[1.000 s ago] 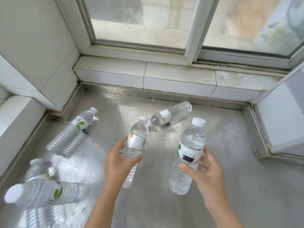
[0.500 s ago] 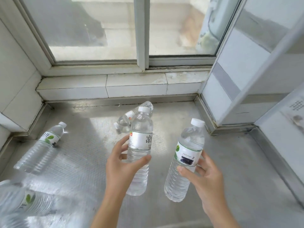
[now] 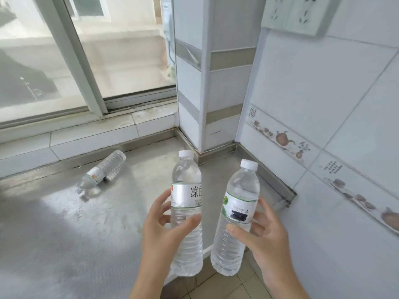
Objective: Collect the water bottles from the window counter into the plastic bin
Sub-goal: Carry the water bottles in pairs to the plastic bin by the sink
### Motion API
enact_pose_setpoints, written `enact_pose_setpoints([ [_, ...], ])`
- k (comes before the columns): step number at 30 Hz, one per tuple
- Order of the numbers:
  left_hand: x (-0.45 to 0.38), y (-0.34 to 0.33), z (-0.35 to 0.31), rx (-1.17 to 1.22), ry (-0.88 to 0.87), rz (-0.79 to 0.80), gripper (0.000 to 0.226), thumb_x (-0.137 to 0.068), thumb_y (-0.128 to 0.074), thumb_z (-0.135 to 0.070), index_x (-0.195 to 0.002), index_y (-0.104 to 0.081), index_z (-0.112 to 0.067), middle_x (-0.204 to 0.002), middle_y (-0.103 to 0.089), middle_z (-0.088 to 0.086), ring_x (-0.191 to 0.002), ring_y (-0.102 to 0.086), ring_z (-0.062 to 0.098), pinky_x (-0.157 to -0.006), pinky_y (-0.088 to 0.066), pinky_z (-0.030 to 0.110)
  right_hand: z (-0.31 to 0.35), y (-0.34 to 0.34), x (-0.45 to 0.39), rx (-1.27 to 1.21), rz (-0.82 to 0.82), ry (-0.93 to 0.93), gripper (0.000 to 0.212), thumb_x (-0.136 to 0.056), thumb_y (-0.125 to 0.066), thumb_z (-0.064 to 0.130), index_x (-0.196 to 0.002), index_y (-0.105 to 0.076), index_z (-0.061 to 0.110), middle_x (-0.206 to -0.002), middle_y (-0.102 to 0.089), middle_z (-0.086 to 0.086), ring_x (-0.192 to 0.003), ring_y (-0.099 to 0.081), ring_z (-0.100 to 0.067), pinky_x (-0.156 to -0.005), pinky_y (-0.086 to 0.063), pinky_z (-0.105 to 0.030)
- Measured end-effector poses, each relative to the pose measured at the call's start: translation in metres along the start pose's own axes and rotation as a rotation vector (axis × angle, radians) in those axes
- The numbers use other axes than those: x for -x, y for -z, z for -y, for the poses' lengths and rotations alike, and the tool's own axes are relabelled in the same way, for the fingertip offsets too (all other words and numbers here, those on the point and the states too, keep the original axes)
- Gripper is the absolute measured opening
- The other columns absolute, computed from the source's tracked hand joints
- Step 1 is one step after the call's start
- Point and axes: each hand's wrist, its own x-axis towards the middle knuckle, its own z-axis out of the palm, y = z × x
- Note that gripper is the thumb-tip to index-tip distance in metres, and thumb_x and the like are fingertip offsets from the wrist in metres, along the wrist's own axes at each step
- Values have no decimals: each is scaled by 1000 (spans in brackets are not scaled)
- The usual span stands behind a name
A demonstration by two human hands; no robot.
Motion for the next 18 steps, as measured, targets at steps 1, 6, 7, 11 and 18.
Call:
enact_pose_setpoints([
  [1, 3, -7, 0, -4, -6, 29, 76, -39, -88, -49, -108, -59, -62, -105, -73, -14, -88, -71, 12, -83, -59, 46, 2, 9, 5, 5, -30, 7, 83, -40, -89, 29, -111, -57, 54, -106, -73, 2, -96, -70, -19, -87, -54, -52],
  [6, 2, -34, -14, 2, -58, 178, 81, -38, -88, -48, -114, -59, -57, -107, -73, -10, -89, -71, 14, -84, -59, 47, 18, 40, 31, -16, -188, 46, 86, -48, -89, 7, -119, -55, 42, -97, -76, 7, -88, -72, -12, -81, -56, -41],
  [7, 1, -39, -17, -3, -74, 221, 80, -40, -90, -46, -114, -59, -56, -106, -73, -10, -88, -71, 14, -82, -59, 46, 20, 44, 36, -23, -232, 48, 88, -48, -89, 6, -122, -55, 39, -97, -76, 6, -87, -72, -12, -80, -55, -39],
  [11, -1, -54, -27, -10, -128, 407, 76, -56, -96, -20, -116, -62, -52, -104, -74, -12, -83, -70, 7, -80, -57, 36, 26, 59, 55, -37, -408, 53, 85, -36, -89, 28, -111, -56, 49, -103, -73, 1, -94, -70, -14, -86, -55, -44],
  [18, 20, -88, -22, 5, -161, 675, 87, -38, -89, -45, -121, -62, -48, -105, -74, -13, -91, -71, 15, -83, -55, 33, 23, 87, 99, -108, -687, 57, 94, -31, -90, 28, -116, -55, 47, -99, -75, 3, -97, -71, -21, -94, -51, -53],
])
